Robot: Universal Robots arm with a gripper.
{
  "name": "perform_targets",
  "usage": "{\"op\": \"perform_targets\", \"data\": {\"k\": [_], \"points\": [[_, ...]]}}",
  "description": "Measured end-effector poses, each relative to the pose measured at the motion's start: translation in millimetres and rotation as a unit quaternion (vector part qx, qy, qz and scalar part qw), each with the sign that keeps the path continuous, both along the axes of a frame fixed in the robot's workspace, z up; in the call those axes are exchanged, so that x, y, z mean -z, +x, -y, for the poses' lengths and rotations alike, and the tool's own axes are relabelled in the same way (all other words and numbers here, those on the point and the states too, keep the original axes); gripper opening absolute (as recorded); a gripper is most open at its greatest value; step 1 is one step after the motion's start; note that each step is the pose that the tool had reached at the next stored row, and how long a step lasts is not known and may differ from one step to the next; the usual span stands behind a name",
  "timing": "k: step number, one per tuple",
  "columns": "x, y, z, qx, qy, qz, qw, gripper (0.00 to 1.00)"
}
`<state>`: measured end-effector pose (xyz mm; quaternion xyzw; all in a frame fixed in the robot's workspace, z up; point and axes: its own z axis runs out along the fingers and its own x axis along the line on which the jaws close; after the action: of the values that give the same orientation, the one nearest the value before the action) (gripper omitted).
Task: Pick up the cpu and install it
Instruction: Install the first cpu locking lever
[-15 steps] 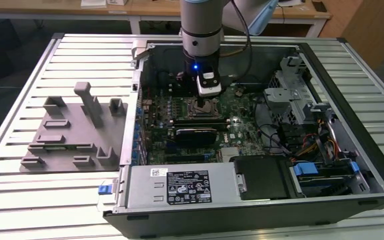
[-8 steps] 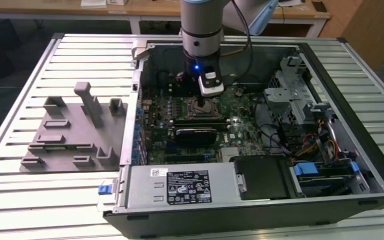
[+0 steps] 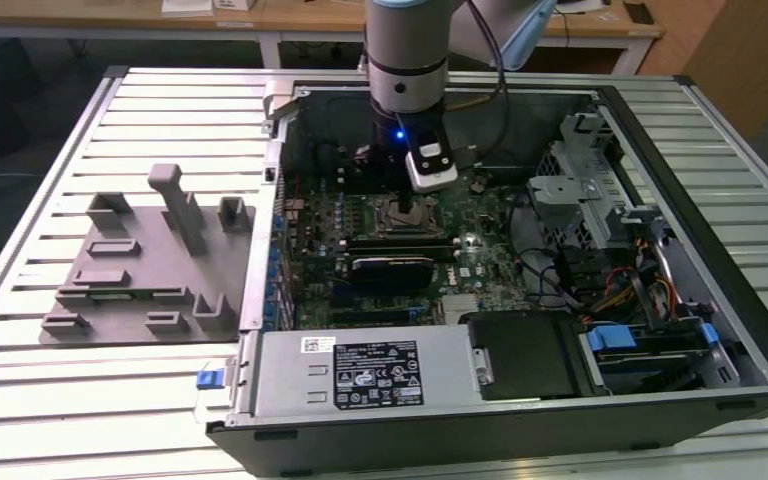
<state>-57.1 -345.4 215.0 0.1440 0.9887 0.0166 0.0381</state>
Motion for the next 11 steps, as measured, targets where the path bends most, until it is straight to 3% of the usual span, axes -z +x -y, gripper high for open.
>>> {"op": "perform_targets", "data": {"k": [6, 11], "points": [[-0.9, 1.0, 0.0, -0.025, -0.0002, -0.0001, 0.9997, 0.11], [-12.3, 1.0, 0.0, -0.031, 0.0, 0.0, 0.9995, 0.11]]}}
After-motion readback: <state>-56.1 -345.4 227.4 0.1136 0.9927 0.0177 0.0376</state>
